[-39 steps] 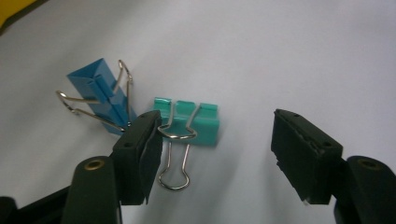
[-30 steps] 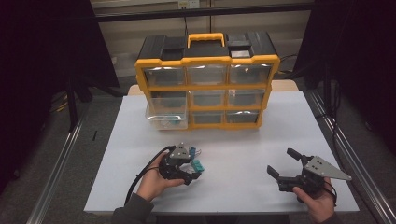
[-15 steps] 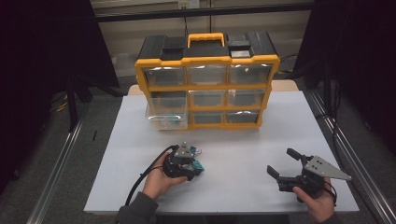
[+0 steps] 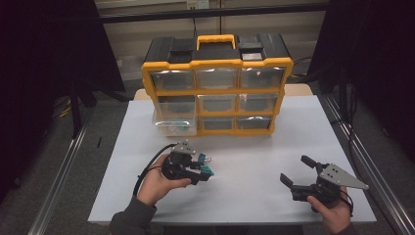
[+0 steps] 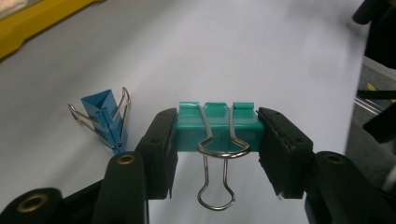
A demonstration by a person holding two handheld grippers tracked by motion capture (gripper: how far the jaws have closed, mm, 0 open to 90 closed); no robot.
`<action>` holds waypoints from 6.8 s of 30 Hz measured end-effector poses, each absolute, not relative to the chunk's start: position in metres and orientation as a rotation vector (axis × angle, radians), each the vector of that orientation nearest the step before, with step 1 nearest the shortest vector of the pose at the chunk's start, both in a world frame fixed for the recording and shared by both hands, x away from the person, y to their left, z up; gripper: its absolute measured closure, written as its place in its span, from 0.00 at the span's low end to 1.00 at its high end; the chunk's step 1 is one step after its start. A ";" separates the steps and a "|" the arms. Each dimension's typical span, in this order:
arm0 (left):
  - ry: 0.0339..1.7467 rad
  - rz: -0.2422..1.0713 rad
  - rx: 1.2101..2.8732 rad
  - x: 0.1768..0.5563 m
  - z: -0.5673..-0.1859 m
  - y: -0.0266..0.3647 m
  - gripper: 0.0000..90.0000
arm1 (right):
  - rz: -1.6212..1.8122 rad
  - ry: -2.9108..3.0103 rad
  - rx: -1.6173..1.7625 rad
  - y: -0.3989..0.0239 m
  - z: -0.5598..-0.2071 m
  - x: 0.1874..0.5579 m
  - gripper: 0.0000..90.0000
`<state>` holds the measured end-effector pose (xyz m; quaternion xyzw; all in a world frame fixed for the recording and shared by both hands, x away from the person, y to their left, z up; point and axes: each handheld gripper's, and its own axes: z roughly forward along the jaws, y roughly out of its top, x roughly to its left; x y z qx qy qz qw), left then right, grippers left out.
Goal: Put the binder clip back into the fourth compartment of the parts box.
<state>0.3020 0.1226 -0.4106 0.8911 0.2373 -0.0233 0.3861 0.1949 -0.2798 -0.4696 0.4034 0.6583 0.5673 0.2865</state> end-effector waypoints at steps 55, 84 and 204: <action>0.650 0.075 2.229 0.370 -0.248 0.140 0.56 | 1.518 1.754 1.082 -0.280 -0.470 0.195 0.01; 0.815 0.243 2.167 0.402 -0.278 0.163 0.29 | 1.521 1.755 1.080 -0.280 -0.470 0.195 0.01; 0.812 0.183 2.304 0.337 -0.461 0.114 0.59 | 1.529 1.753 1.082 -0.279 -0.470 0.194 0.02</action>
